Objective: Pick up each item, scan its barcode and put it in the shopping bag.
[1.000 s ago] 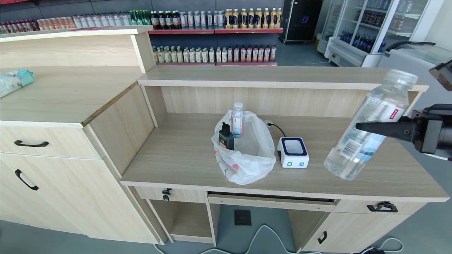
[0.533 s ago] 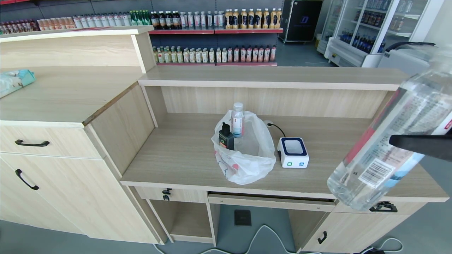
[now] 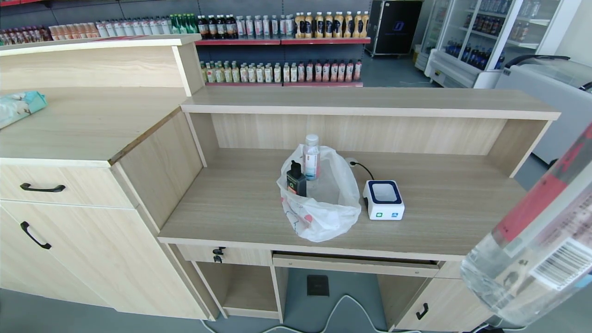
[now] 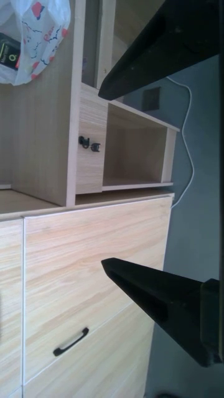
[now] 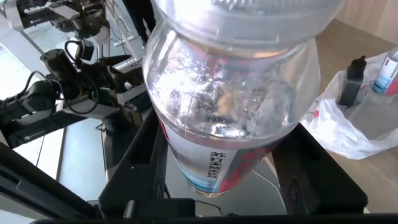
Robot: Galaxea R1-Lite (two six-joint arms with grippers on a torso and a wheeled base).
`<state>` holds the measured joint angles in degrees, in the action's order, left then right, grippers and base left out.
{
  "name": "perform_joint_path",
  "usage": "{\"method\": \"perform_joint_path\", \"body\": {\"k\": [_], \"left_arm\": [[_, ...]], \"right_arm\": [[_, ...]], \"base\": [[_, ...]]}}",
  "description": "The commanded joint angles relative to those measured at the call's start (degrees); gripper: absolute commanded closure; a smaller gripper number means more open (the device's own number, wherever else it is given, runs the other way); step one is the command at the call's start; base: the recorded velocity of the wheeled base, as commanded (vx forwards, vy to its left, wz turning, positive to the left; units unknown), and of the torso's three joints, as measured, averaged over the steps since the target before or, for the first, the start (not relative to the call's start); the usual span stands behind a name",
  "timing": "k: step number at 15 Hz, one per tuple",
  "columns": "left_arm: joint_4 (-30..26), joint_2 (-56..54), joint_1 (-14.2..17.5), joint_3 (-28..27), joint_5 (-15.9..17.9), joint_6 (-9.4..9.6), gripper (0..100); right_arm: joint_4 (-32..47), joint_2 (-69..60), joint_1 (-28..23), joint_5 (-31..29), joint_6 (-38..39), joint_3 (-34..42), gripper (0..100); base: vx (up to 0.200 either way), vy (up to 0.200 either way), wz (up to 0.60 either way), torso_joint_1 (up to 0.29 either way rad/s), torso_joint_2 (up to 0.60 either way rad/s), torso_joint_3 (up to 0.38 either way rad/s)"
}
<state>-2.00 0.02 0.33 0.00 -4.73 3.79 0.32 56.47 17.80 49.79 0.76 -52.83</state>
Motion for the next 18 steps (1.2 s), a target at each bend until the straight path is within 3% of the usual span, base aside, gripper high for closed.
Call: {"method": "perform_joint_path", "body": {"k": [1,10,18], "left_arm": [[0.0,0.0,0.0,0.0,0.0,-0.01,0],[0.0,0.0,0.0,0.0,0.0,-0.01,0],[0.0,0.0,0.0,0.0,0.0,-0.01,0]], "right_arm": [[-0.1,-1.4,1.0,-0.3,2.6,-2.4,100],[0.2,-2.2,4.4,-2.2,6.7,-3.2,100],[-2.5,1.2,9.1,-2.1,2.2,-3.5,100]], "base": [[0.0,0.0,0.0,0.0,0.0,0.0],[0.0,0.0,0.0,0.0,0.0,0.0],[0.0,0.0,0.0,0.0,0.0,0.0]]}}
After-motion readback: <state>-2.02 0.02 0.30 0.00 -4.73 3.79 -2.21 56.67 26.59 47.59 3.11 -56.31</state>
